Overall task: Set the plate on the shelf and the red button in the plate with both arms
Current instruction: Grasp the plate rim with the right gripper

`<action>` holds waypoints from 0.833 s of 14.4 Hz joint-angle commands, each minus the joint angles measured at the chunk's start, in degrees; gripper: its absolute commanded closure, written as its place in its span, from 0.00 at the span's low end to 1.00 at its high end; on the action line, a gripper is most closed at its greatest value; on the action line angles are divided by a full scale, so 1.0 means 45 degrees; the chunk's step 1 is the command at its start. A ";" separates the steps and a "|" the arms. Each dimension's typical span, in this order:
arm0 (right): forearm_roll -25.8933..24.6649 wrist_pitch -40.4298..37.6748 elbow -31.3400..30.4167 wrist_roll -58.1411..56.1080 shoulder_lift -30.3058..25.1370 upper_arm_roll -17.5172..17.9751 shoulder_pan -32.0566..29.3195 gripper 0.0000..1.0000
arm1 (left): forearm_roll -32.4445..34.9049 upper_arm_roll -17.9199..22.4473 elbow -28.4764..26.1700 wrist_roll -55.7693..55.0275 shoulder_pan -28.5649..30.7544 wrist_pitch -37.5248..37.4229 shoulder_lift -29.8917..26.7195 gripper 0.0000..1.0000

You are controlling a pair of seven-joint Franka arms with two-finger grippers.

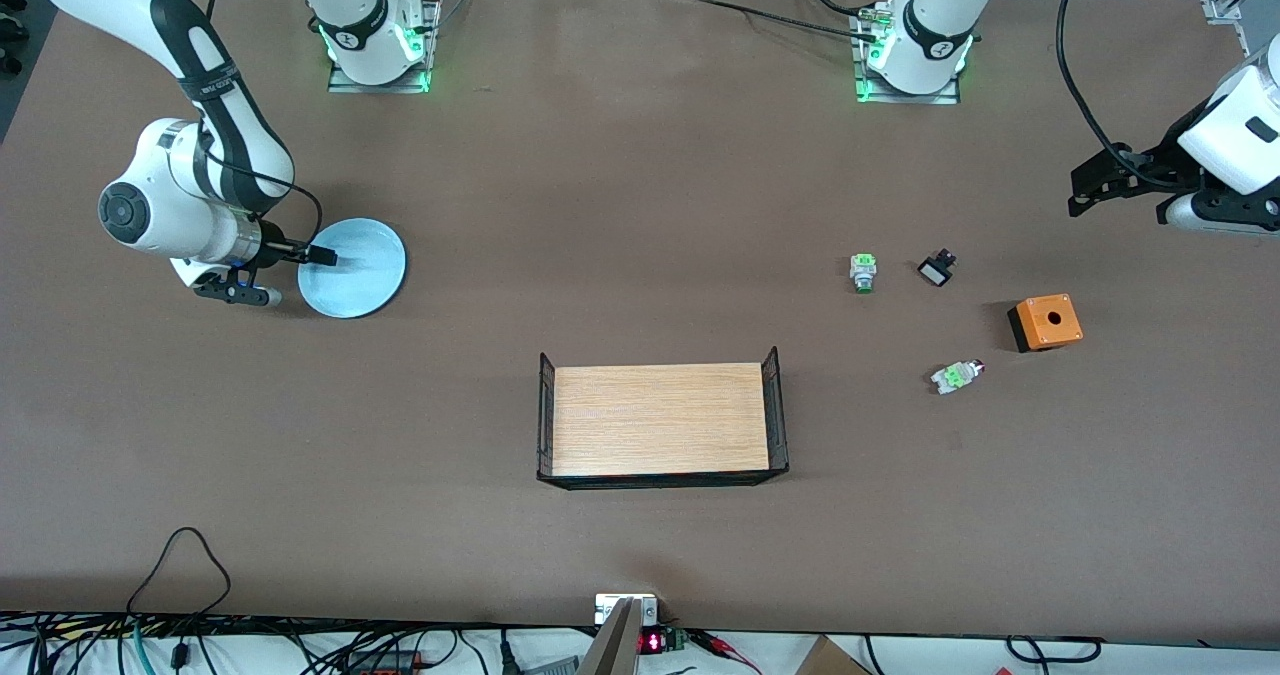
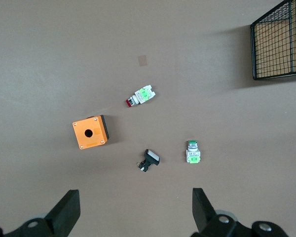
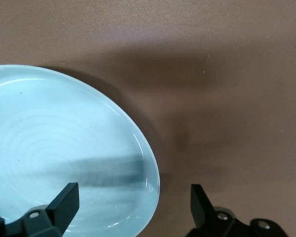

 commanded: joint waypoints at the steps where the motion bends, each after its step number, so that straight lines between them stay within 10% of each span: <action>1: 0.0231 0.0440 -0.0088 -0.0266 0.0226 0.0165 -0.0206 0.02 | 0.0199 -0.0009 0.0466 0.0263 0.0069 -0.0302 0.0232 0.00; 5: 0.0231 0.0421 -0.0069 -0.0266 0.0362 0.0165 -0.0187 0.25 | 0.0199 -0.0009 0.0466 0.0263 0.0069 -0.0302 0.0232 0.00; 9: 0.0231 0.0304 -0.0010 -0.0246 0.0227 0.0419 -0.0167 0.95 | 0.0199 -0.0009 0.0466 0.0244 0.0069 -0.0302 0.0232 0.00; 12: 0.0231 0.0265 0.0049 -0.0149 0.0168 0.0731 -0.0187 1.00 | 0.0199 -0.0009 0.0466 0.0263 0.0069 -0.0302 0.0232 0.00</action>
